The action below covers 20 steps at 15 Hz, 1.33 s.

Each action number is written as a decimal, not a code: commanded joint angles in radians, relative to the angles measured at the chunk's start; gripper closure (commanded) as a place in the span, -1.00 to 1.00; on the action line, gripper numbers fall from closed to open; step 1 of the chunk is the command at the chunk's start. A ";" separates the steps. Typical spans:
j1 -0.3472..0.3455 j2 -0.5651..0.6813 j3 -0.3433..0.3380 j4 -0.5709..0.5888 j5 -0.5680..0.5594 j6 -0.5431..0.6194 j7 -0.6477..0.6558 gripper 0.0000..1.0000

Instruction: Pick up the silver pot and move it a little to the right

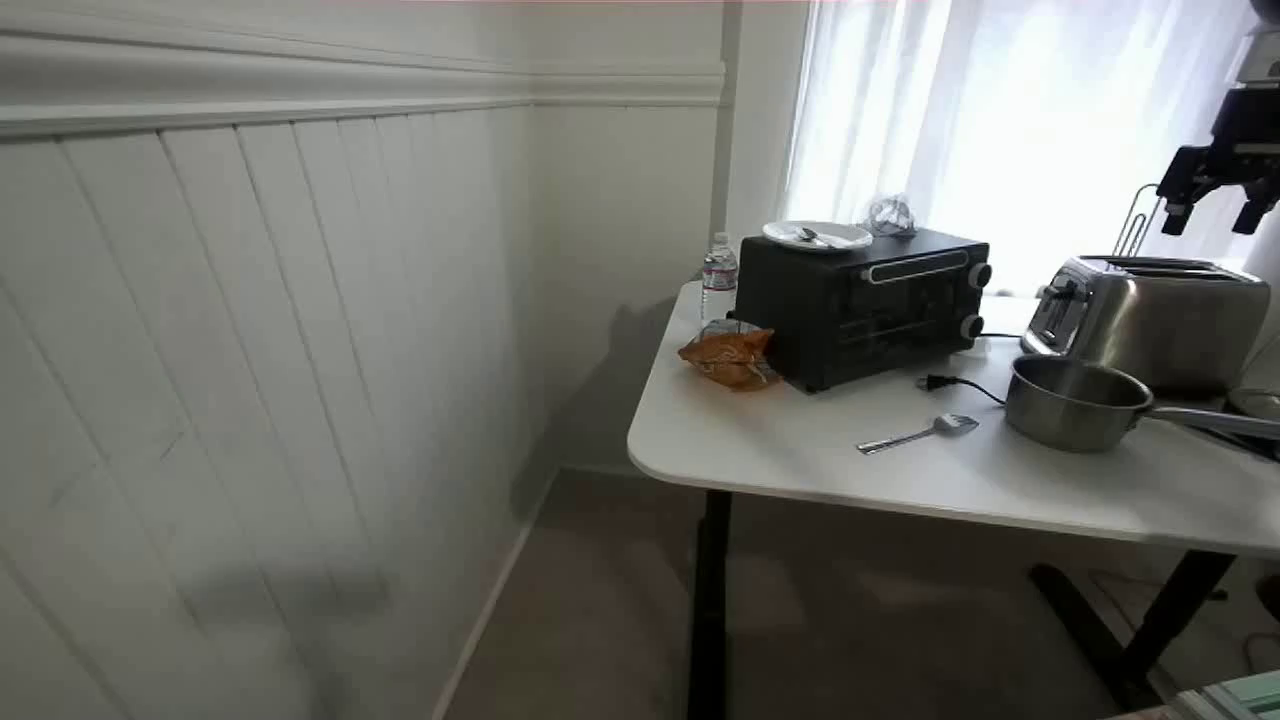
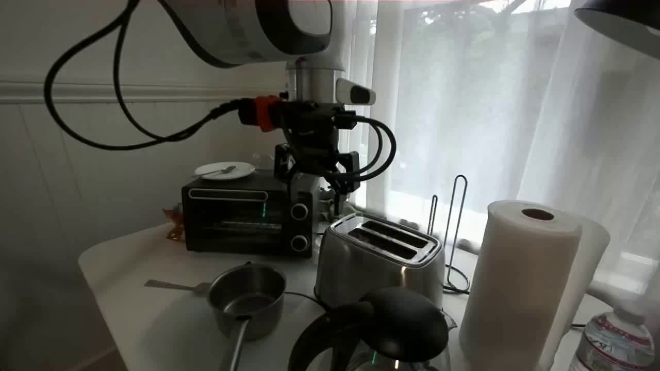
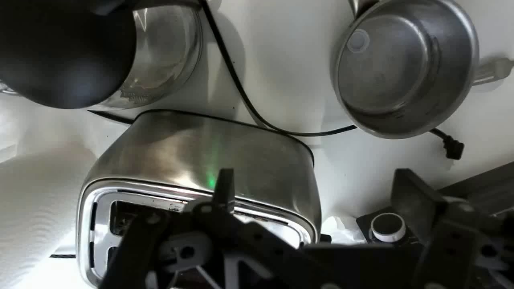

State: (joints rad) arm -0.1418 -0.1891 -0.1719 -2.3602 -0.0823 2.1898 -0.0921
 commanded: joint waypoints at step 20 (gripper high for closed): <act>0.060 -0.043 0.124 -0.145 0.033 0.018 0.288 -1.00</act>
State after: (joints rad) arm -0.0980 -0.1914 -0.0803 -2.4387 -0.0739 2.1897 0.0944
